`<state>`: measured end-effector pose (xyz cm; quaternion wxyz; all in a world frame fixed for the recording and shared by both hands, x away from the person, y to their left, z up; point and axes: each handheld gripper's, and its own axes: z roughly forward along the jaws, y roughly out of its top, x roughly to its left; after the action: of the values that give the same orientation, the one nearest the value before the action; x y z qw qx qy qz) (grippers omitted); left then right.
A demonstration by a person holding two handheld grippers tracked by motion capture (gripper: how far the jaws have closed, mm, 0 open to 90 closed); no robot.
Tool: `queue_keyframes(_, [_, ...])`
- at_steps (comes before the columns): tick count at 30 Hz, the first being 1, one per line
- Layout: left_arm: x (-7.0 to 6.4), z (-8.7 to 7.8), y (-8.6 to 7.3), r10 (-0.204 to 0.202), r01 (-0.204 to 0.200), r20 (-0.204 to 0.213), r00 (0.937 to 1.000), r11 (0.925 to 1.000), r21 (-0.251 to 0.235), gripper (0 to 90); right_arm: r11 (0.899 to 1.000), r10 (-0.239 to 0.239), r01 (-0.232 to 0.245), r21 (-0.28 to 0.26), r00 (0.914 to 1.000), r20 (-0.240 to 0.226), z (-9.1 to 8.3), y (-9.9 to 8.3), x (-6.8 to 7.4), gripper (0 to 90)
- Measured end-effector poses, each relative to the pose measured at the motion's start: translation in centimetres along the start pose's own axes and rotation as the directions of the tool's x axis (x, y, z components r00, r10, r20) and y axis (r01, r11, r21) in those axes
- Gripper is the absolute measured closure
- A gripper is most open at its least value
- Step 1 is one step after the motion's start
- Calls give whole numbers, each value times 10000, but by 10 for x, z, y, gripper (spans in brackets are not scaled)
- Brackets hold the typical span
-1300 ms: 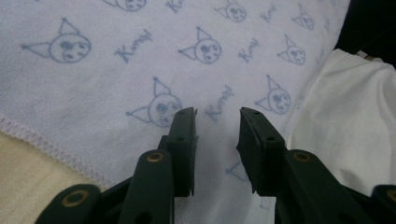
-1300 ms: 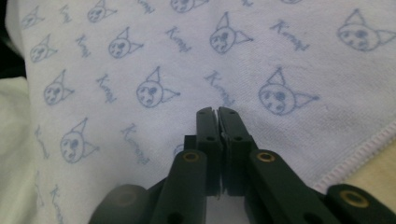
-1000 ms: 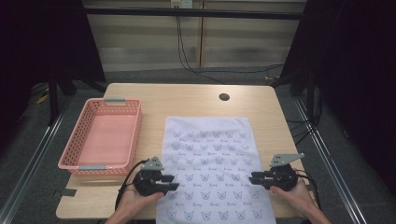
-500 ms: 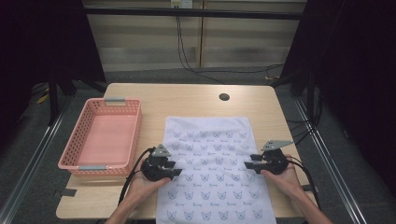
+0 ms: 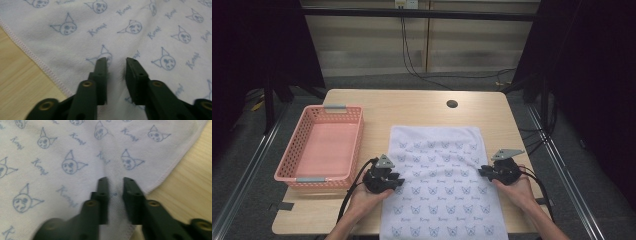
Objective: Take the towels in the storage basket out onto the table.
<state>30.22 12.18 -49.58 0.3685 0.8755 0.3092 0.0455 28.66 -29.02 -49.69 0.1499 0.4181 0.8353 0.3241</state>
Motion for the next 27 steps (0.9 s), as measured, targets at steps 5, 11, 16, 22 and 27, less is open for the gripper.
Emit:
queue_keyframes(5, [-6, 1, 0, 234, -236, 221, 9995, 9997, 71, 869, 9994, 289, -287, 198, 9995, -86, -8, -6, -1, 874])
queue_keyframes(11, [-24, -3, -8, 268, -295, 1023, 9944, 9993, 248, 871, 9980, 563, -540, 336, 9958, -721, -25, -24, 2, 874])
queue_keyframes(16, [-46, -12, -18, 648, -716, 1291, 9895, 9963, 486, 860, 9965, 596, -514, 656, 9897, -1300, -42, -39, 10, 872])
queue_keyframes(22, [-58, -25, -32, 460, -641, 2141, 9757, 9949, 782, 823, 9944, 187, 24, 1060, 9801, -1976, -57, -50, 29, 816])
queue_keyframes(27, [-47, -26, -17, 265, -290, 1608, 9866, 9995, 132, 583, 9979, 600, -635, -117, 9793, -1931, -61, -43, 16, 688])
